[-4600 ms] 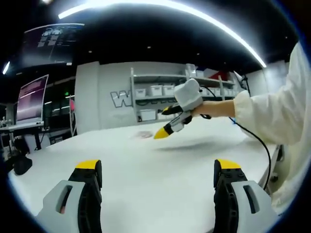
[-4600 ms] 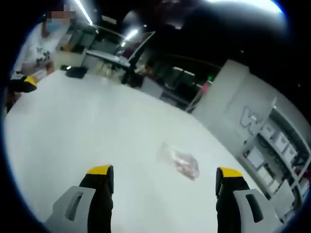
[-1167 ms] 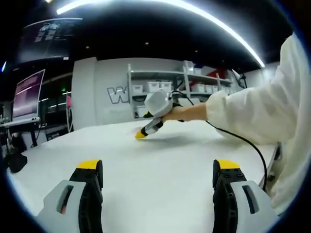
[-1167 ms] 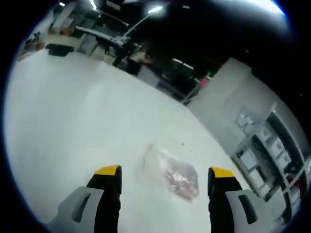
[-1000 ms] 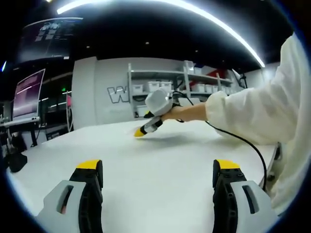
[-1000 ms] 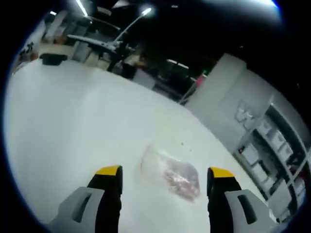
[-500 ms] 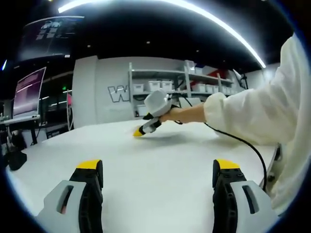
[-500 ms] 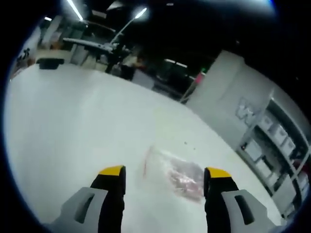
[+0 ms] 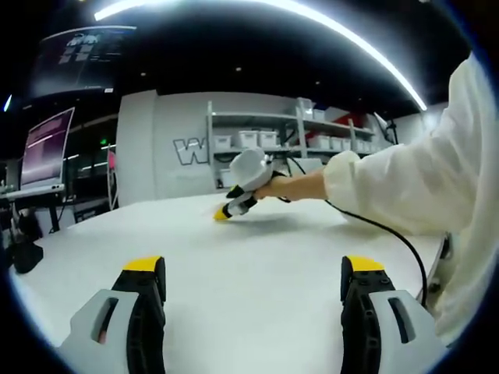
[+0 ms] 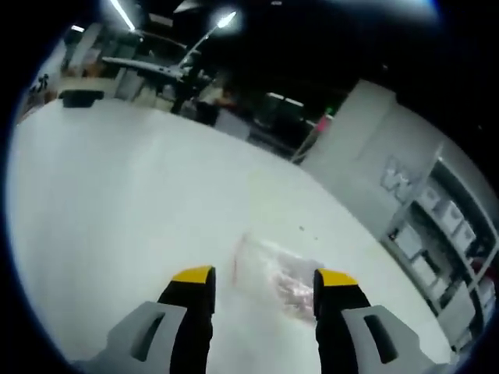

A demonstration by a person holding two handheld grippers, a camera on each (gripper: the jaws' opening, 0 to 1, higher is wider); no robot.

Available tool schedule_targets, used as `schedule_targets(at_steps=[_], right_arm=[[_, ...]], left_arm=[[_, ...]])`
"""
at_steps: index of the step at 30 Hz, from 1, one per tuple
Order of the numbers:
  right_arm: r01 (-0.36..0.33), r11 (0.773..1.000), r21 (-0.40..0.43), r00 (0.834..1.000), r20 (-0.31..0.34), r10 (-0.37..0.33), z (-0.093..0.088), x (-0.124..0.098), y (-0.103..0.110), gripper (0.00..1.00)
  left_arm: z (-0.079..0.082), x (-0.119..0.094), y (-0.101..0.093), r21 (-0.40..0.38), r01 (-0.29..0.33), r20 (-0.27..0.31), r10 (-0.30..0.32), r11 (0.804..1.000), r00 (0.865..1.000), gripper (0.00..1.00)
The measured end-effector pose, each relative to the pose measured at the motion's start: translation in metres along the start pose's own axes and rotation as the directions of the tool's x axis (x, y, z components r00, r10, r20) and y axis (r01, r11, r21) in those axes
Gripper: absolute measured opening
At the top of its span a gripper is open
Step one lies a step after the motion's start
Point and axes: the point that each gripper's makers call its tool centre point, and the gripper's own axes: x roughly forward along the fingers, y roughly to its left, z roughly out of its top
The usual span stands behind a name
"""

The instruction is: Open the resealable bag by pulling the two sides of the seal apart until the entire bag opening is separated and visibly accessible.

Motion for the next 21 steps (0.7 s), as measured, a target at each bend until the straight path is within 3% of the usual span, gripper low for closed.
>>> schedule_targets(at_steps=[11, 21], right_arm=[[-0.003, 0.999, 0.035, 1.000, -0.014, 0.003, -0.0065, 0.0034, 0.0006, 0.31], [0.002, 0.998, 0.062, 1.000, -0.014, -0.001, -0.0102, 0.0032, -0.0001, 0.26]], left_arm=[[0.0004, -0.0013, 0.0015, -0.009, 0.001, 0.003, -0.001, 1.000, 1.000, 0.92], [0.0005, -0.0014, 0.0012, -0.007, 0.003, 0.002, -0.003, 1.000, 1.000, 0.92]])
